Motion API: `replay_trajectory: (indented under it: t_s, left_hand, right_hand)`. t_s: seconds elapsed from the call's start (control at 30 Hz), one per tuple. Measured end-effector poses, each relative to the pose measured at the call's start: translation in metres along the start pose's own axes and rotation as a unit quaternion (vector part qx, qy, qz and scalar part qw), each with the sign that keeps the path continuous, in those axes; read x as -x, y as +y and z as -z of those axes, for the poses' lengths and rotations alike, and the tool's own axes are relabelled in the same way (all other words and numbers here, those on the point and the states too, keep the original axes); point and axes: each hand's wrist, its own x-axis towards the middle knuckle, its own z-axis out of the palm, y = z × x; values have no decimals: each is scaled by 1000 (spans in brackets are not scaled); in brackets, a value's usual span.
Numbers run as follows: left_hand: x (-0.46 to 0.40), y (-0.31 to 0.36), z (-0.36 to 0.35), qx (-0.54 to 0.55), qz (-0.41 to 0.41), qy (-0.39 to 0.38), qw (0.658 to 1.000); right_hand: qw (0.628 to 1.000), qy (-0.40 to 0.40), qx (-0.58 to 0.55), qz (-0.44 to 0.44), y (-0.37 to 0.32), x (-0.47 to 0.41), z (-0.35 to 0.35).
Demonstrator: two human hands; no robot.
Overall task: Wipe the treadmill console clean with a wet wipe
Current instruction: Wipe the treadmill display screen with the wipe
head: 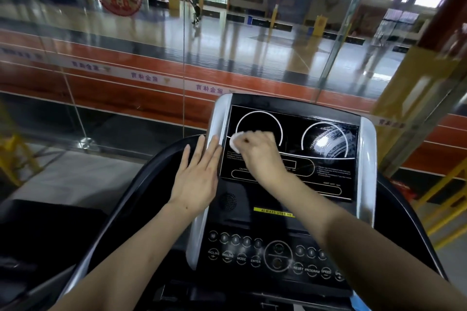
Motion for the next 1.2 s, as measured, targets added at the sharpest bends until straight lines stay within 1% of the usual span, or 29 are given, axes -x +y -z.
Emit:
replay_trajectory:
  t_s: [0.07, 0.13, 0.2, 0.3, 0.37, 0.5, 0.6, 0.67, 0.77, 0.83, 1.0, 1.1, 1.2]
  left_hand:
    - [5, -7, -1, -8, -11, 2, 1000]
    - [8, -12, -1, -14, -21, 1, 1000]
    - [7, -14, 0, -12, -26, -2, 1000]
    - [7, -17, 0, -13, -28, -6, 1000]
    - [8, -19, -1, -21, -31, -8, 999]
    - [8, -22, -1, -34, -38, -2, 999]
    - [8, -21, -2, -47, -32, -2, 998]
    - [9, -19, -1, -44, -30, -7, 999]
    - [10, -13, 3, -40, -29, -22, 999]
    - [11, -10, 4, -32, -25, -18, 999]
    - [15, -1, 2, -8, -26, -8, 1000]
    - [22, 2, -3, -11, -29, -8, 1000]
    - [24, 3, -6, -16, -23, -6, 1000]
  right_hand:
    - [999, -6, -5, 45, 0, 26, -5]
    - [998, -11, 3, 66, 10, 21, 0]
    - [1000, 0, 16, 26, 22, -10, 2]
    - [997, 32, 34, -67, 31, -62, 4]
    - [996, 34, 28, -72, 22, -70, 2]
    - [1000, 29, -8, 9, -10, -21, -4]
    - [998, 0, -42, 54, -24, 31, -11]
    - [996, -25, -57, 69, -29, 52, -15]
    - [996, -37, -58, 65, -25, 59, -11]
    - [997, -36, -52, 54, -16, 66, -7]
    - [999, -9, -31, 11, 20, 101, 15]
    - [1000, 8, -19, -10, 5, 96, 10]
    - [999, -3, -48, 3, -28, 73, -8]
